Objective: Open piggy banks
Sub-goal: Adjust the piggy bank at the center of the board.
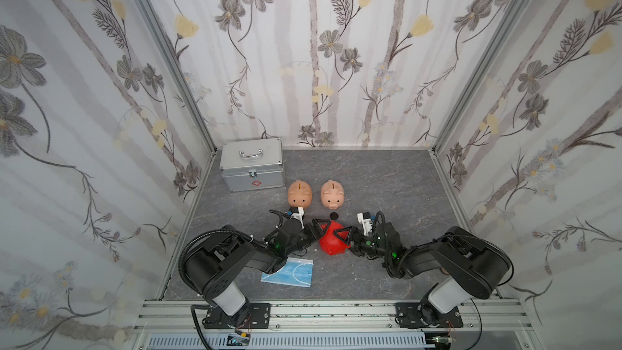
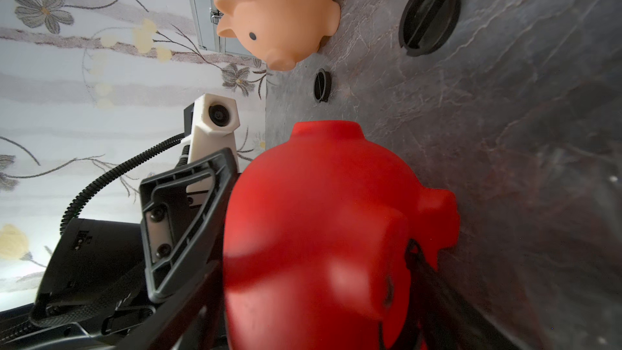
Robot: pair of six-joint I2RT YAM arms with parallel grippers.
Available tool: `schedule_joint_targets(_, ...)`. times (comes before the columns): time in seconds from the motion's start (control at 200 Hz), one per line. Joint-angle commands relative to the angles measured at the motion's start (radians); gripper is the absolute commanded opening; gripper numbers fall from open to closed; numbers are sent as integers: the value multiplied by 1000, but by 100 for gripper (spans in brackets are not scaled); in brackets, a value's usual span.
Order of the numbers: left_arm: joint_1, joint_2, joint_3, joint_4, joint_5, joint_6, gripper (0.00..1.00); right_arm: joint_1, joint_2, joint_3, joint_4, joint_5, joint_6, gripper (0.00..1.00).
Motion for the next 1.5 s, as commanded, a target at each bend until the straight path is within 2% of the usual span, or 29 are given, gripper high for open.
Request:
schedule_joint_targets(0.0, -1, -28, 8, -39, -5, 30, 81, 0, -94, 14, -142, 76, -82, 93)
schedule_joint_targets(0.16, -17, -130, 57, -266, -52, 119, 81, 9, -338, 57, -482, 290, -243, 94)
schedule_joint_targets(0.345, -74, -241, 222, -705, -176, 304, 81, 6, -547, 88, -763, 518, -342, 94)
schedule_joint_targets(0.445, -102, -234, 323, -878, -230, 390, 80, -4, -627, 86, -847, 594, -349, 94)
schedule_joint_targets(0.719, -211, -120, 580, -1179, -370, 587, 80, -26, -804, 50, -984, 724, -328, 93)
schedule_joint_targets(0.984, -311, 37, 779, -1329, -500, 706, 81, -55, -914, 12, -1082, 811, -275, 96)
schedule_joint_targets(1.144, -348, 131, 871, -1370, -530, 743, 81, -67, -956, 1, -1116, 834, -264, 98)
schedule_joint_targets(1.404, -358, 169, 902, -1371, -520, 742, 99, -75, -988, -6, -1133, 832, -266, 97)
schedule_joint_targets(1.494, -358, 148, 887, -1360, -509, 728, 100, -76, -988, -6, -1125, 822, -272, 97)
